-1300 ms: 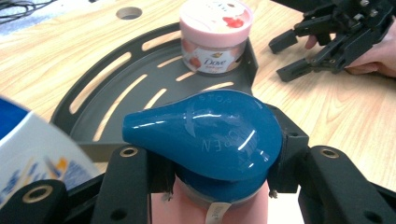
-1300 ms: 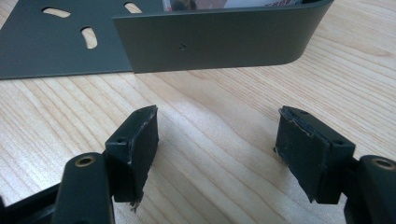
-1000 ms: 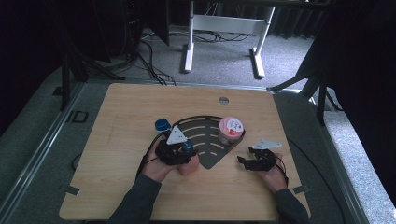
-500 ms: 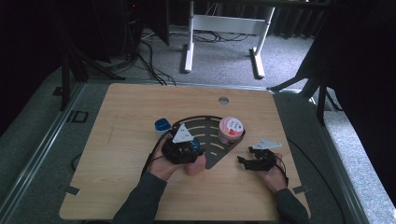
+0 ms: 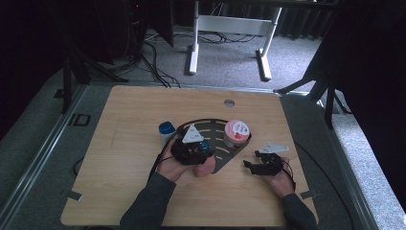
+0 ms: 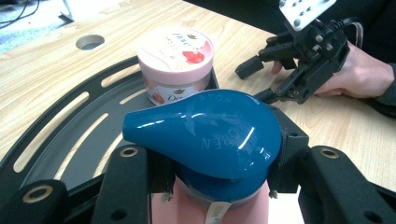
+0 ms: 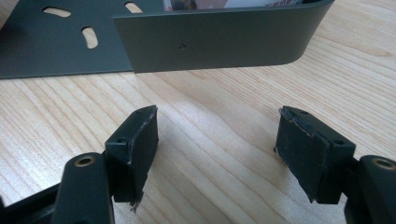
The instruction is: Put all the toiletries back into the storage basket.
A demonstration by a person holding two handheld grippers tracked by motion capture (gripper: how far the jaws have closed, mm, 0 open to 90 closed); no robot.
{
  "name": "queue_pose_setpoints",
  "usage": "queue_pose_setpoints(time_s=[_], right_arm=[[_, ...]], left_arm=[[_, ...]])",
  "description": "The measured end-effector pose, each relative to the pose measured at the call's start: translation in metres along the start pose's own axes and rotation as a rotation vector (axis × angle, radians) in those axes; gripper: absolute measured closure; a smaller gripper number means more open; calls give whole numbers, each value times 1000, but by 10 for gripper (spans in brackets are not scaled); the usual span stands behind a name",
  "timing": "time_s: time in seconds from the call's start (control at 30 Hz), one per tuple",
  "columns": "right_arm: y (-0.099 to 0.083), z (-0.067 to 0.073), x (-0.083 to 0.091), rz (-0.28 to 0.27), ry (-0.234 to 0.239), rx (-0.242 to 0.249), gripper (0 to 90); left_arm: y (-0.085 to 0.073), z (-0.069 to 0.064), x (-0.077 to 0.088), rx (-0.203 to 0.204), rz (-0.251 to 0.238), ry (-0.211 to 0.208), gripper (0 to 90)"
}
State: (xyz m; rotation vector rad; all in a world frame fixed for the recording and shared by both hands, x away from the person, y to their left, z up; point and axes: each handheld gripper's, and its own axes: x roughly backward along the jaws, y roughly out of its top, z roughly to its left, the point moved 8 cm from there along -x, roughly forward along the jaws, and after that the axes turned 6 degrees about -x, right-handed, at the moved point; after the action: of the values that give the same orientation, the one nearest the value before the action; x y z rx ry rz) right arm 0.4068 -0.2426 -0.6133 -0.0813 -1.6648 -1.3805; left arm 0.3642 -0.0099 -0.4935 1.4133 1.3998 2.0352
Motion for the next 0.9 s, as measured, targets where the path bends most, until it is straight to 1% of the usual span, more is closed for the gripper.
queue_pose_setpoints(time_s=[0.13,0.2,0.37,0.4,0.53,0.6,0.7,0.9], right_arm=[[0,0,0,0,0,-2,296],[0,0,0,1,0,-3,296],[0,0,0,4,0,0,296],[0,0,0,2,0,-1,296],[0,0,0,2,0,-2,296],[0,0,0,2,0,-3,296],[0,0,0,1,0,-3,296],[0,0,0,2,0,-2,295]], left_arm=[[2,2,-4,-3,8,6,530],[5,3,-5,-8,11,17,530],[9,4,-7,-17,13,21,530],[13,6,-8,-20,11,37,530],[14,10,-9,-9,13,46,530],[16,12,-12,2,17,65,530],[17,15,-13,8,20,72,530],[21,18,-17,6,20,90,530]])
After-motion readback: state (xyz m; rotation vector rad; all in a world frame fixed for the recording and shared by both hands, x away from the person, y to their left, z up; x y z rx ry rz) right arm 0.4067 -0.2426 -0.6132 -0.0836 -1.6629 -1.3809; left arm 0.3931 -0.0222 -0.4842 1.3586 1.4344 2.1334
